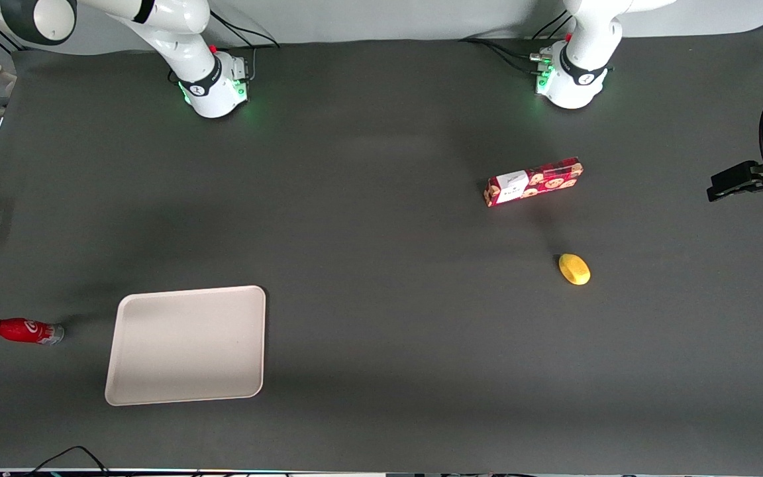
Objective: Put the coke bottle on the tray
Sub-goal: 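Move the open right gripper over the red Coca-Cola bottle lying down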
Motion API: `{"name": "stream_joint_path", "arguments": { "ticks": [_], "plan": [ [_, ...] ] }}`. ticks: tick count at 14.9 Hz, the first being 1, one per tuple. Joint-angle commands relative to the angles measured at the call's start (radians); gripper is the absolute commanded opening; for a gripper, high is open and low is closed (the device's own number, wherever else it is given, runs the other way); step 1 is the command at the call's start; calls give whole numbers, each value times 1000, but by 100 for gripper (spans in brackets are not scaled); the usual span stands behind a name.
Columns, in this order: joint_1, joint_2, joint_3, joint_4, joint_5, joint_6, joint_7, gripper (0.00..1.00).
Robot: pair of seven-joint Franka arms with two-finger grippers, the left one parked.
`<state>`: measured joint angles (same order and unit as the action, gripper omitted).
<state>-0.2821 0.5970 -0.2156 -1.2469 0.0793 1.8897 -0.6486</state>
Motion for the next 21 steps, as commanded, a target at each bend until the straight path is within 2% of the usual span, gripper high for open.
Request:
{"name": "stream_joint_path", "arguments": {
  "ticks": [1,12,21],
  "plan": [
    [-43,76,48,55,25,67,-34,100],
    [-126,193,145,86,25,164,-34,100],
    [-134,219,147,83,25,184,-39,98]
  ]
}}
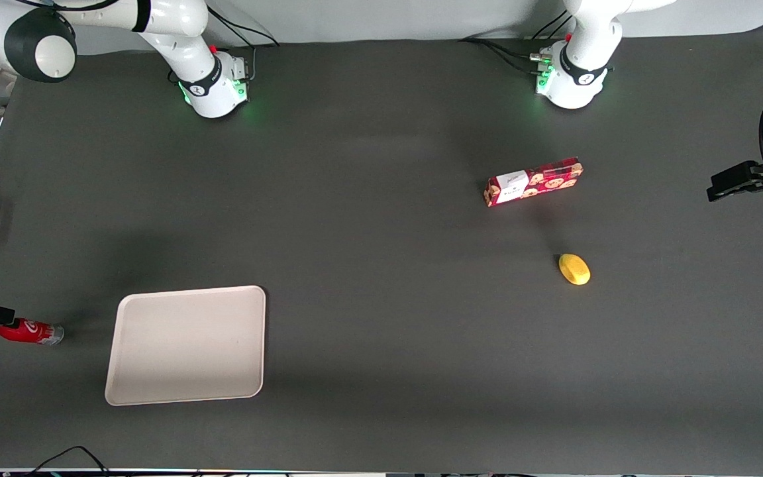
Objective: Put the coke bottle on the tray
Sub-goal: 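Lower the right gripper and close it around the bottle's neck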
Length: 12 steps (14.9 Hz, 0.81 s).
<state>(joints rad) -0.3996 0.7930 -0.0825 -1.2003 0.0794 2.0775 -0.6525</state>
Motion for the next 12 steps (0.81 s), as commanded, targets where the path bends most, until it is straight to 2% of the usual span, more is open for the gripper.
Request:
{"name": "stream_joint_path", "arguments": {
  "ticks": [1,2,5,8,9,12],
  "plan": [
    [-16,25,13,36,25,-4,-35,90],
    [-16,25,13,36,25,-4,-35,80],
    [-16,25,13,36,26,-4,-26,43],
    [-15,23,15,38,25,-5,-16,15],
    [-15,23,15,38,25,-7,-13,2],
    [-12,14,15,39,26,-17,-9,0]
  ]
}}
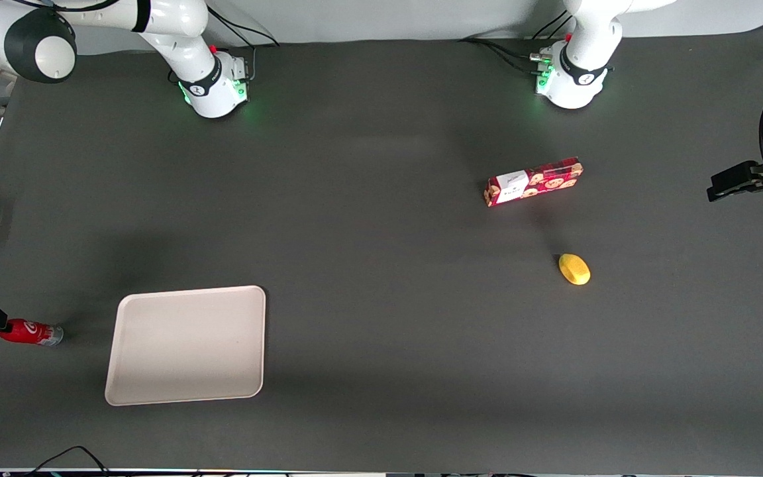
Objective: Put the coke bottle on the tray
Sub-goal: 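Lower the right gripper and close it around the bottle's neck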
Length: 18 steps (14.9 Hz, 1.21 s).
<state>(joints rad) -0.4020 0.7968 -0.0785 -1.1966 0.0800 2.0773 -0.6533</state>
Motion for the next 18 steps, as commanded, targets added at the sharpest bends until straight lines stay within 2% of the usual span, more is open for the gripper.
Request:
{"name": "stream_joint_path", "arguments": {
  "ticks": [1,4,7,10,11,15,18],
  "plan": [
    [-8,-1,11,35,26,-20,10,0],
    [11,-59,14,35,7,-89,102,0],
    [47,-149,14,35,-57,-175,174,0],
    [118,-234,17,37,-208,-265,296,0],
    [144,-255,20,38,-239,-296,335,0],
    [251,-304,20,113,-259,-446,474,0],
    [325,-303,43,156,-255,-477,593,0]
  ]
}}
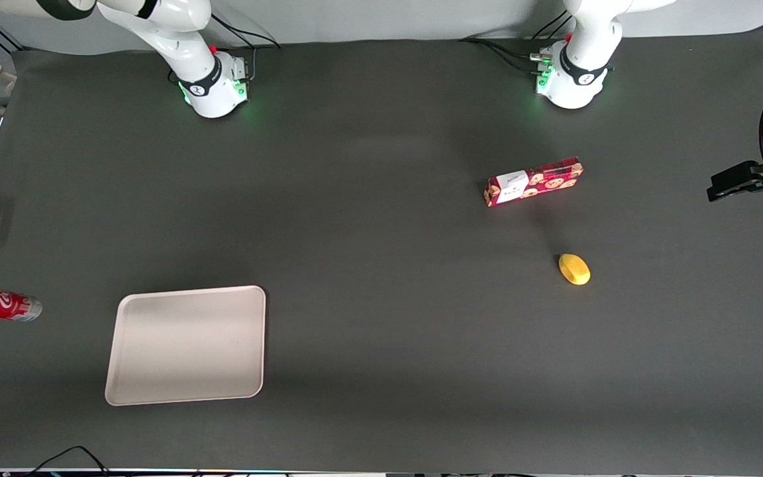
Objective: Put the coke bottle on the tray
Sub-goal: 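Lift the bottle and carry it over the white tray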
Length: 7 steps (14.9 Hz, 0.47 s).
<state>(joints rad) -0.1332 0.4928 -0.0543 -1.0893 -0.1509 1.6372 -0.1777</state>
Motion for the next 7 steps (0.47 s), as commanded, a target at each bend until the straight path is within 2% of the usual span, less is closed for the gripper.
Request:
{"name": "stream_joint_path", "arguments": {
  "ticks": [1,3,6,7],
  "plan": [
    [58,12,57,52,-21,-24,176,0],
    [49,62,137,52,-16,45,262,0],
    [44,151,154,51,-12,153,264,0],
    [35,183,154,49,11,197,261,0]
  ]
}}
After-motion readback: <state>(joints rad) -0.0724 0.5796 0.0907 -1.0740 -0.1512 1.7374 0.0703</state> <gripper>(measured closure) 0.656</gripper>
